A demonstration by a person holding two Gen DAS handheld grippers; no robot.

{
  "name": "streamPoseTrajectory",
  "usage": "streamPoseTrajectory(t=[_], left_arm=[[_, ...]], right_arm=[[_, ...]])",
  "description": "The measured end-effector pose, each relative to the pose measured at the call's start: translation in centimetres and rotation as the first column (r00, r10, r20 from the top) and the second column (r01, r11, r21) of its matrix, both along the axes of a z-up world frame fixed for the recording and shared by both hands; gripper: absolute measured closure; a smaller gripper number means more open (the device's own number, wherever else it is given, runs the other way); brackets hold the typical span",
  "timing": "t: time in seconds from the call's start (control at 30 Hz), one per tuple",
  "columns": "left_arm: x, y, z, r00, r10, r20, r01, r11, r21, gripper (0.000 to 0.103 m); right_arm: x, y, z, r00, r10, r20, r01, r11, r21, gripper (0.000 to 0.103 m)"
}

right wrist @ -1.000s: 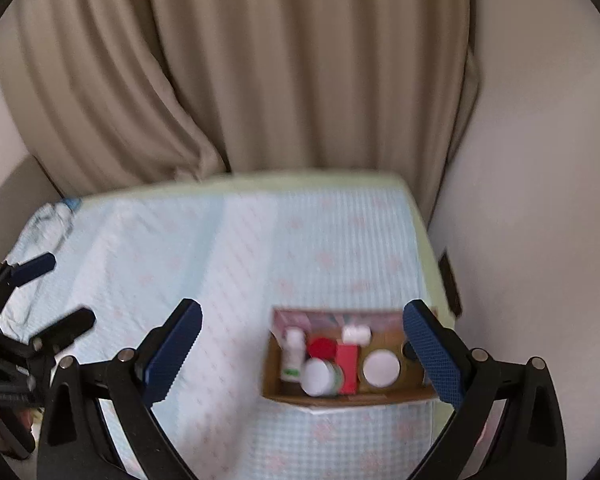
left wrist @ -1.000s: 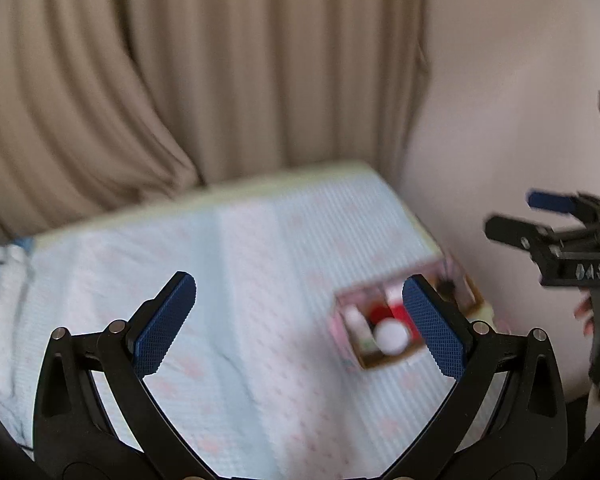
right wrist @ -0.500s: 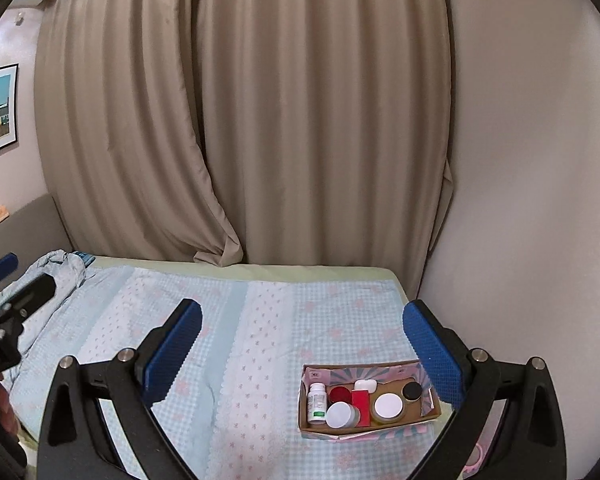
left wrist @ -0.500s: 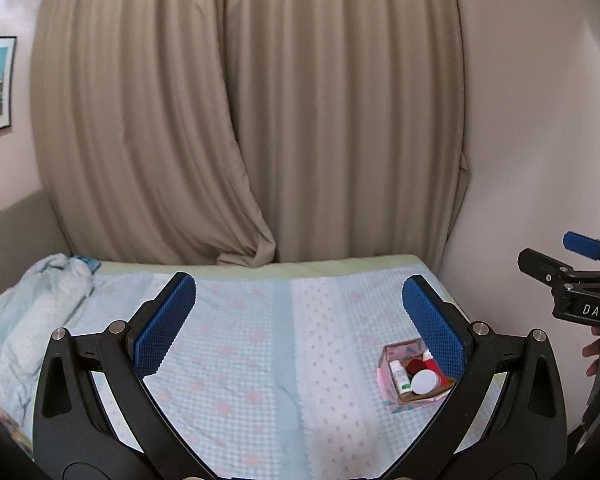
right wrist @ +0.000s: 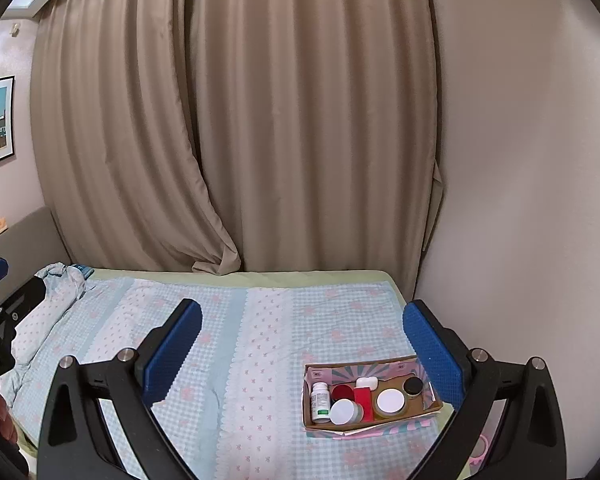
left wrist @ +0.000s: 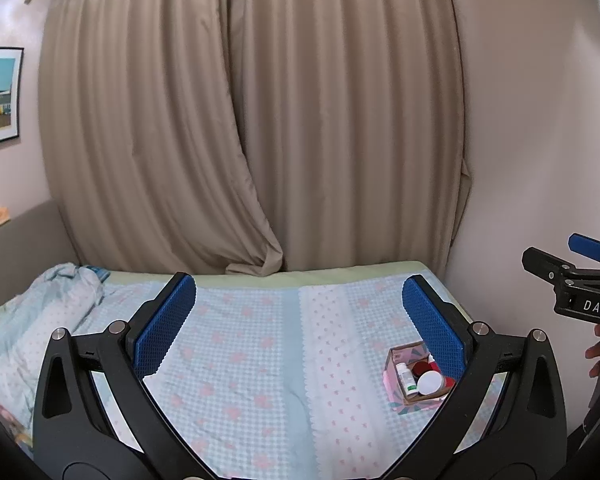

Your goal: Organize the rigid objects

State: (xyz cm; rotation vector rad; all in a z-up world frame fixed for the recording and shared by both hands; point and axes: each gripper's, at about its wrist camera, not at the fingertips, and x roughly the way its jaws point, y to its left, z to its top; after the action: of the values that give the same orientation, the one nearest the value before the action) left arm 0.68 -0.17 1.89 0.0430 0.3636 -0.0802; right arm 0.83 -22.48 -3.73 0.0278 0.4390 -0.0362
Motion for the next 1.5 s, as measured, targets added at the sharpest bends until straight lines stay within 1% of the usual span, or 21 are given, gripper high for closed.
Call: streamPoseTrajectory(t=[0.33, 0.67, 1.5], left_arm=[[-0.21, -0.46, 0.12, 1.000, -0.007, -0.001, 0.007, 1.000, 0.005, 0.000], [-0.21, -0.36, 0.24, 1.000, 0.004, 0.002, -0.004, 1.000, 0.009, 0.000], [-0.29, -0.29, 0.26, 1.000, 0.013, -0.001, -0.013, 1.000, 0.002, 0.000]], right_arm=[[-0.10, -0.07, -0.43, 1.000, -0.010, 0.005, 0.010, 1.000, -0.010, 0.003], [0.13, 0.13, -0.27, 1.000, 0.006, 0.019, -0.006, 1.000, -0.017, 0.003], [0.15, -0.17, -0.36, 1.000, 0.007, 0.027, -0.007, 1.000, -0.009, 0.003]])
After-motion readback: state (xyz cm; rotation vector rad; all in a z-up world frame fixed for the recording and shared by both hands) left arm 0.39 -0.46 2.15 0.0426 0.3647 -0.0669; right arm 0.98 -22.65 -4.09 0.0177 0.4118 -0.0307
